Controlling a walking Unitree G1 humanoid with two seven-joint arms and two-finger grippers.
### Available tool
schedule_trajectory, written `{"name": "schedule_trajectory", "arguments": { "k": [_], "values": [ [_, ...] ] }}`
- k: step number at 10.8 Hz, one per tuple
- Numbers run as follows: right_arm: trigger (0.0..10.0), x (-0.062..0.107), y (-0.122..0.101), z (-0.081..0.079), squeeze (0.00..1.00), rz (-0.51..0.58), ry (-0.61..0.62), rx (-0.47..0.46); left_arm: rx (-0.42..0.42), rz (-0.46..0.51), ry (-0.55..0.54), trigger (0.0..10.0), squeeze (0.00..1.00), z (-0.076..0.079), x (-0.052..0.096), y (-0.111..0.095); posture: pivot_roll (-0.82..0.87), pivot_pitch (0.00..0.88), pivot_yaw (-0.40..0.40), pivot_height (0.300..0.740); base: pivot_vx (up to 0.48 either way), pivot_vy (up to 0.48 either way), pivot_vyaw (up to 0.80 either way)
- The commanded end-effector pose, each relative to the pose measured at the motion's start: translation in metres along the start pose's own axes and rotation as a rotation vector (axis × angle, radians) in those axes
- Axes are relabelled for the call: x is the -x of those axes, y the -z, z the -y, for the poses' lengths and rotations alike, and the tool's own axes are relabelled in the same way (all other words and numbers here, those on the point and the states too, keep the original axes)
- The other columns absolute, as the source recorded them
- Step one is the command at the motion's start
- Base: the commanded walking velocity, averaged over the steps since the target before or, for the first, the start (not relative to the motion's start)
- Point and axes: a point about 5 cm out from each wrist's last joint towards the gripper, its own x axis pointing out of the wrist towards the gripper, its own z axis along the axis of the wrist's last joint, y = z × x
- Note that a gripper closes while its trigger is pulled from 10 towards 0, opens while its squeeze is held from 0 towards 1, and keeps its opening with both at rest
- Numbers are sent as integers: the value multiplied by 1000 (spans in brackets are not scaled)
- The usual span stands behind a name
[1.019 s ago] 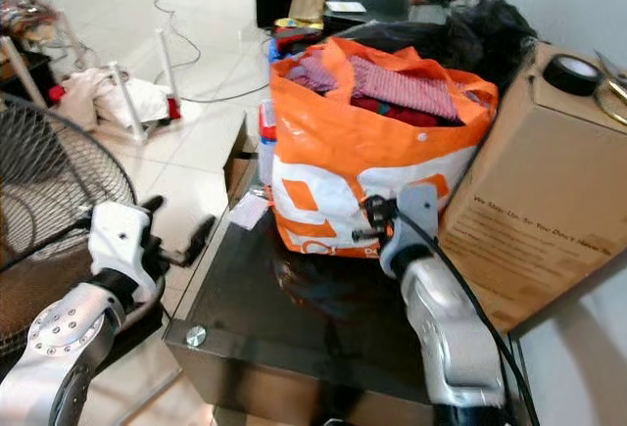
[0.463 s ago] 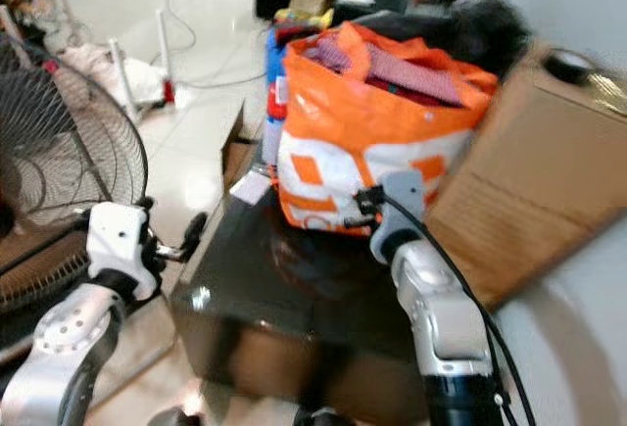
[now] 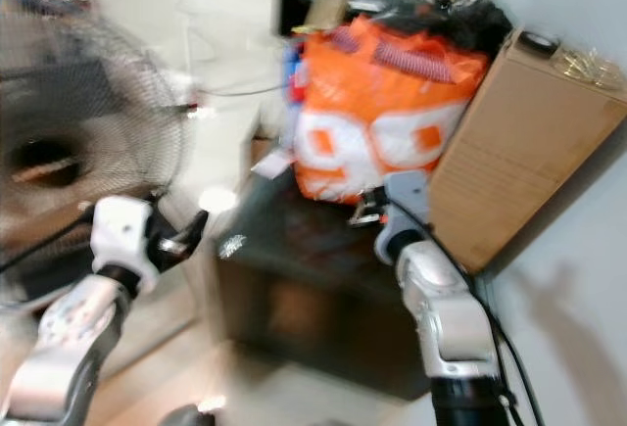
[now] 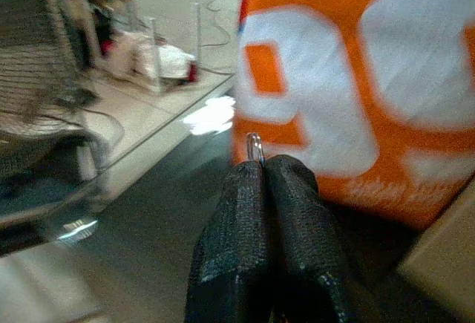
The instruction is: Hang keys on a hook
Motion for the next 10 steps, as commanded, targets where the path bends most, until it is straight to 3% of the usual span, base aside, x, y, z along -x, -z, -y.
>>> {"name": "schedule_trajectory", "arguments": {
  "k": [1, 3, 6, 10],
  "values": [
    [10000, 7, 7, 7, 0, -26, 40, -7, 2, 10, 46, 10000, 0, 6, -5, -2, -24, 0, -11, 740, -240, 0, 0],
    [10000, 16, 10, 12, 0, -28, 69, 6, 14, 26, 88, 10000, 0, 12, -16, -5, -65, 0, 11, 740, 0, 0, 0],
    [10000, 16, 7, 13, 0, -31, 59, 24, 30, 41, 84, 10000, 0, 12, -19, -5, -47, 0, -16, 740, 0, 0, 0],
    [10000, 5, 4, 10, 0, -40, 21, 50, 33, 55, 31, 10000, 0, 4, -17, -4, 1, 0, -69, 740, 0, 328, 0]
  ]
}}
